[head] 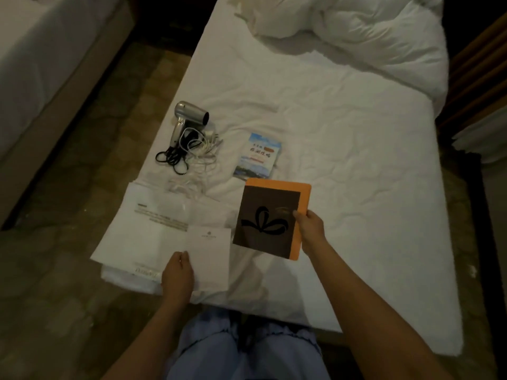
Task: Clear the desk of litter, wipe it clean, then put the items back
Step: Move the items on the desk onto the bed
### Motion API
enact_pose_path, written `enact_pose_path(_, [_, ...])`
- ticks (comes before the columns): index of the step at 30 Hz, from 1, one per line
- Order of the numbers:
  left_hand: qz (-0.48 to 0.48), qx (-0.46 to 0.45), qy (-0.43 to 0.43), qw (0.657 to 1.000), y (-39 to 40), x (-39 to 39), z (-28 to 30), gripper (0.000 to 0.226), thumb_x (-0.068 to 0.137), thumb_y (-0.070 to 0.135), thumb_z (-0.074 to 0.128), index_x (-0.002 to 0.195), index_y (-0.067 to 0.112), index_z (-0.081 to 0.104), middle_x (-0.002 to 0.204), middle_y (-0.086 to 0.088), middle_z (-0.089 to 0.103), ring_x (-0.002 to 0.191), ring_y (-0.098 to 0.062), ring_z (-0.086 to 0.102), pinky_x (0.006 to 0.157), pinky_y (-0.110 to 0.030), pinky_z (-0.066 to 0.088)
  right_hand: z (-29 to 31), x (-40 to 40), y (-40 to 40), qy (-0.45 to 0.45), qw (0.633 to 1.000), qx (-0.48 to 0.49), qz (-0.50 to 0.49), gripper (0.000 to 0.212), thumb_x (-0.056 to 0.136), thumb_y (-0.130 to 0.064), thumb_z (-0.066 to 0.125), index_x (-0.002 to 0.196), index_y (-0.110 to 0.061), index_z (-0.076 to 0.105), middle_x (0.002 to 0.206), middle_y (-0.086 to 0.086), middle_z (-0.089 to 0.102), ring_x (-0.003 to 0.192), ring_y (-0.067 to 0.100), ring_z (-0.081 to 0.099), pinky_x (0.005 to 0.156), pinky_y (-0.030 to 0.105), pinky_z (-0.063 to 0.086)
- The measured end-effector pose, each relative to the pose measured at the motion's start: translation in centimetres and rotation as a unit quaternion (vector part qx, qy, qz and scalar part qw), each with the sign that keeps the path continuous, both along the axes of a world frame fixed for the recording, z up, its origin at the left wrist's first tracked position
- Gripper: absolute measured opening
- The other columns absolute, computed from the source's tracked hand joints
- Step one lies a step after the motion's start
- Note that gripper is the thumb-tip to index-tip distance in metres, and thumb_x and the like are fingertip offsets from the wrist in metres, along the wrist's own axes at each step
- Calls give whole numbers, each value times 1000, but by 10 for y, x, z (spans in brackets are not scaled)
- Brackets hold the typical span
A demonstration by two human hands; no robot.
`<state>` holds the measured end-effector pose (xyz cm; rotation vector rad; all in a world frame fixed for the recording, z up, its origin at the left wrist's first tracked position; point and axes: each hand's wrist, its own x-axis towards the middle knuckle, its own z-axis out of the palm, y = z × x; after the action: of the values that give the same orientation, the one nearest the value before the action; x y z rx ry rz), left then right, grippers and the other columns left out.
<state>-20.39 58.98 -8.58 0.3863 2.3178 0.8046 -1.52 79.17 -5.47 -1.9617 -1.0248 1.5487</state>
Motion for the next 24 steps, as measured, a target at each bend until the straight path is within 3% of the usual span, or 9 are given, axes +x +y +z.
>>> enact_pose_path(4, [9, -21, -26, 999, -10, -3, -8, 31, 102, 17, 37, 80, 0, 50, 87, -17, 58, 82, -24, 50, 73, -30, 34, -17, -24, 18, -66, 997, 10, 37, 13, 94, -12, 53, 102, -4, 60, 108, 17, 64, 94, 30, 59, 81, 37, 48])
enact_pose_path(8, [-44, -50, -43, 997, -11, 4, -12, 33, 102, 18, 36, 73, 5, 45, 68, -2, 47, 75, -22, 48, 64, -27, 29, -31, -23, 18, -180, 980, -14, 79, 40, 93, -17, 58, 128, -3, 47, 122, 17, 57, 111, 33, 55, 86, 35, 44])
enact_pose_path(13, [-87, -70, -67, 991, -6, 28, -23, 37, 103, 19, 34, 66, 12, 38, 66, -1, 45, 74, -22, 49, 63, -29, 30, -41, 11, -12, -213, 960, -39, 177, 39, 92, -16, 58, 127, -2, 49, 124, 17, 56, 111, 32, 56, 87, 33, 44])
enact_pose_path(16, [-116, -71, -63, 989, 3, 41, -24, 37, 103, 19, 33, 66, 14, 36, 67, 0, 45, 76, -23, 51, 60, -28, 25, -44, 37, -31, -221, 958, -72, 165, 34, 93, -16, 58, 124, -2, 54, 122, 17, 58, 109, 30, 56, 84, 31, 44])
enact_pose_path(18, [-140, -86, -73, 984, 11, 45, -27, 31, 103, 21, 32, 79, 9, 47, 80, -8, 56, 85, -29, 56, 64, -27, 30, -47, 52, -43, -222, 959, -92, 154, 33, 93, -16, 58, 123, -3, 54, 122, 17, 58, 107, 30, 56, 78, 29, 42])
enact_pose_path(19, [-151, -98, -82, 980, 15, 46, -30, 26, 103, 22, 34, 97, 7, 53, 96, -14, 60, 95, -32, 56, 71, -29, 36, -47, 58, -48, -222, 958, -98, 153, 33, 93, -16, 57, 124, -2, 54, 122, 17, 58, 107, 30, 56, 77, 28, 41])
enact_pose_path(21, [-159, -139, -83, 974, 20, 46, -33, 38, 101, 24, 40, 135, 6, 42, 128, -23, 49, 115, -38, 48, 92, -38, 39, -47, 68, -57, -225, 957, -108, 150, 33, 94, -15, 57, 124, -2, 54, 123, 17, 57, 106, 30, 56, 76, 28, 41])
enact_pose_path(24, [-152, -180, -57, 970, 25, 43, -32, 53, 98, 21, 45, 145, 4, 26, 140, -28, 33, 126, -41, 36, 103, -46, 31, -45, 81, -69, -221, 959, -114, 135, 33, 94, -15, 56, 124, -2, 54, 123, 17, 57, 107, 29, 56, 78, 28, 42])
